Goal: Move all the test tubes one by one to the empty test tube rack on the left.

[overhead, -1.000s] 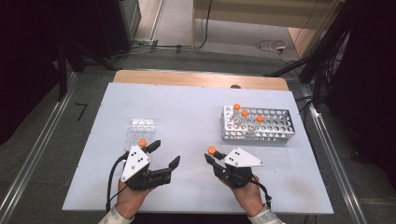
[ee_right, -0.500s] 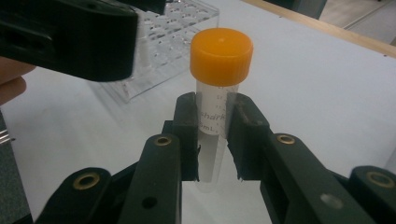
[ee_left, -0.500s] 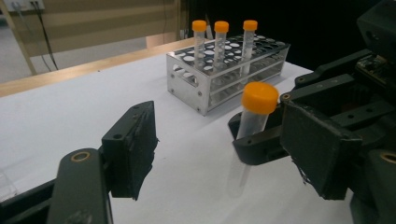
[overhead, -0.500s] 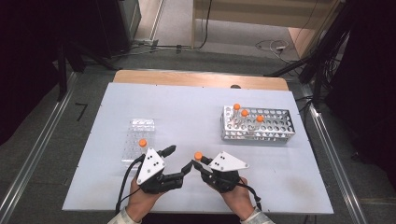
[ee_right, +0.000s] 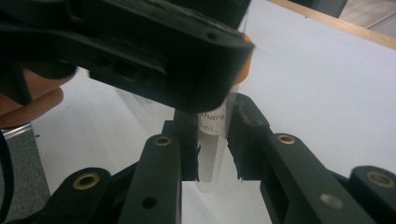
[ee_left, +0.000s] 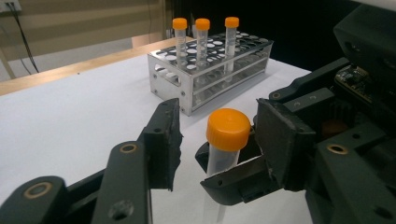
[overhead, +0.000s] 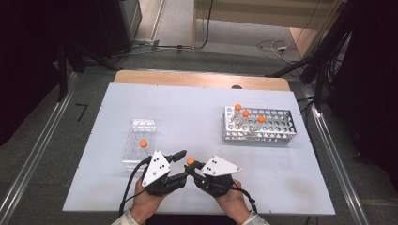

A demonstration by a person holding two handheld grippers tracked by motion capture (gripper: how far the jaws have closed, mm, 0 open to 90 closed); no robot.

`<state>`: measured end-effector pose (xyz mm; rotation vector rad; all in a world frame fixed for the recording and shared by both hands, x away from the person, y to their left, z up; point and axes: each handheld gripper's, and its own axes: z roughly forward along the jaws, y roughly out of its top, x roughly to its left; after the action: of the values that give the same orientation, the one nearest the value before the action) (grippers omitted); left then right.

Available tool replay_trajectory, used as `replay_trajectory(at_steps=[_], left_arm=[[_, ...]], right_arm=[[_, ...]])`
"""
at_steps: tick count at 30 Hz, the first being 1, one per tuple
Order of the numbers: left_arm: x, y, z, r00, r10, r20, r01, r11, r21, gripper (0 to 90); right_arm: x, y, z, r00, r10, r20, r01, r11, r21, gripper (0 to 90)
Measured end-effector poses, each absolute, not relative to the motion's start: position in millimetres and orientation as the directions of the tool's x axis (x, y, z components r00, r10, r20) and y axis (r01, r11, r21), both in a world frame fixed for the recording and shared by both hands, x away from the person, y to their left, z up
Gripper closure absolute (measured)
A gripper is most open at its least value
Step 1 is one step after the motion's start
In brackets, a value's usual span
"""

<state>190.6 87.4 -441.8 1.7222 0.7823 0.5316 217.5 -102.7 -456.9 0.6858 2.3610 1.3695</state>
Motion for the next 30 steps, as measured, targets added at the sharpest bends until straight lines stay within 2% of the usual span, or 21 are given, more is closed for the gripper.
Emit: replay_trajectory(at_steps=[10, 20, 26, 30], left_arm=[[189.8, 84.4, -443.7, 0.682, 0.731, -0.025, 0.223, -0.176, 0.959, 66.7], [188.8, 83.8, -444.1, 0.682, 0.732, -0.017, 0.217, -0.181, 0.959, 69.7], [188.5, 86.2, -443.0, 0.677, 0.735, -0.019, 0.215, -0.174, 0.961, 69.8], [188.4, 89.6, -441.2, 0.672, 0.740, -0.027, 0.213, -0.159, 0.964, 69.7]], right_arm=[[216.1, -101.3, -455.7, -0.838, 0.545, -0.020, 0.248, 0.414, 0.876, 71.9], [216.0, -101.5, -455.5, -0.839, 0.544, -0.012, 0.255, 0.411, 0.875, 71.1], [217.2, -101.7, -455.5, -0.854, 0.520, -0.001, 0.250, 0.411, 0.877, 45.8], [219.0, -104.4, -454.9, -0.849, 0.529, 0.011, 0.266, 0.408, 0.874, 34.0]])
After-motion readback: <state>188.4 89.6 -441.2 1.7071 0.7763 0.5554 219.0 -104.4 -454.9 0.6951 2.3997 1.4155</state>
